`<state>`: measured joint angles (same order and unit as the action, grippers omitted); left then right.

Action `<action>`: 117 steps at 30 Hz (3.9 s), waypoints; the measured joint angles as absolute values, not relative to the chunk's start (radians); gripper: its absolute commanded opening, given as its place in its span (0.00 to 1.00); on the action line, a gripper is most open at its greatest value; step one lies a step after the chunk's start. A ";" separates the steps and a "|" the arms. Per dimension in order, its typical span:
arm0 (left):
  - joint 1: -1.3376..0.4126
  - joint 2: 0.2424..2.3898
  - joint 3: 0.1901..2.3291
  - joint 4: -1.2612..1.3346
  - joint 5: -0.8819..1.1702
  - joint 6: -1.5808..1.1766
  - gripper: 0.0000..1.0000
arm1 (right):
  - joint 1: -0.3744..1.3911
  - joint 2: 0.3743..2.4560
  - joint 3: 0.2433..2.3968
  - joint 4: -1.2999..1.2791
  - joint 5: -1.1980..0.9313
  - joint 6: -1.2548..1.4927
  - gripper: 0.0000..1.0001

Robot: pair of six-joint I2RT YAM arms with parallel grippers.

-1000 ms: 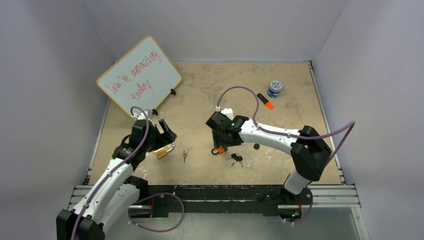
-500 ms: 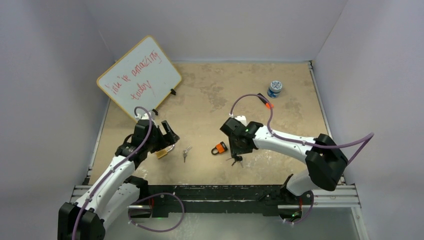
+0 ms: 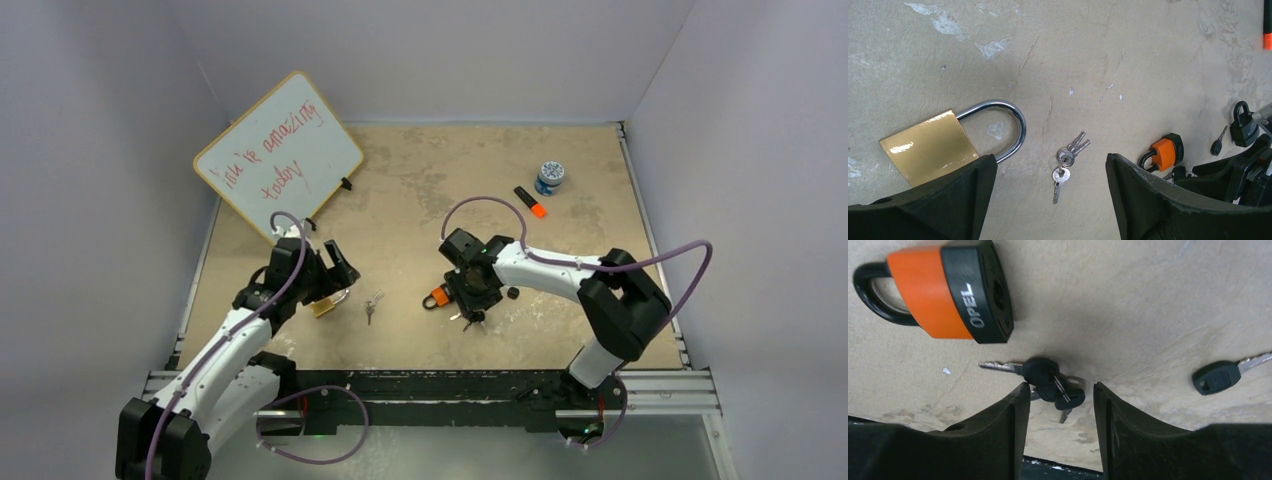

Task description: Unlock with the key

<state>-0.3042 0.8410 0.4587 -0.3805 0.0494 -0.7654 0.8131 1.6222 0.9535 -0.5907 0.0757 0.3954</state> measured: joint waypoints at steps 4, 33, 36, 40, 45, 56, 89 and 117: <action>-0.304 0.854 0.459 -0.377 0.049 -0.763 0.83 | 0.813 1.658 0.989 -0.583 0.081 0.344 0.51; -0.304 0.931 0.459 -0.313 0.043 -0.738 0.83 | 0.813 1.693 1.011 -0.570 0.160 0.501 0.25; -0.304 0.936 0.459 -0.303 0.043 -0.738 0.83 | 0.808 1.681 0.997 -0.582 0.189 0.602 0.28; -0.304 0.948 0.459 -0.300 0.043 -0.738 0.83 | 0.797 1.663 0.981 -0.583 0.202 0.691 0.43; -0.304 0.956 0.459 -0.300 0.043 -0.738 0.83 | 0.791 1.668 0.979 -0.582 0.204 0.698 0.48; -0.304 0.957 0.459 -0.300 0.043 -0.737 0.83 | 0.791 1.678 0.980 -0.518 0.151 0.410 0.30; -0.315 1.235 0.459 0.207 0.490 -0.820 0.81 | 0.791 1.514 0.793 -0.278 0.291 0.552 0.45; -0.316 1.235 0.463 0.187 0.499 -0.781 0.81 | 0.789 1.675 0.987 -0.587 0.271 0.776 0.46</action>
<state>-0.3157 1.2346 0.4633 0.1867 0.4988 -0.7815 0.7887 1.6749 0.9867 -0.5869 0.2707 0.7765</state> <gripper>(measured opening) 0.810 0.461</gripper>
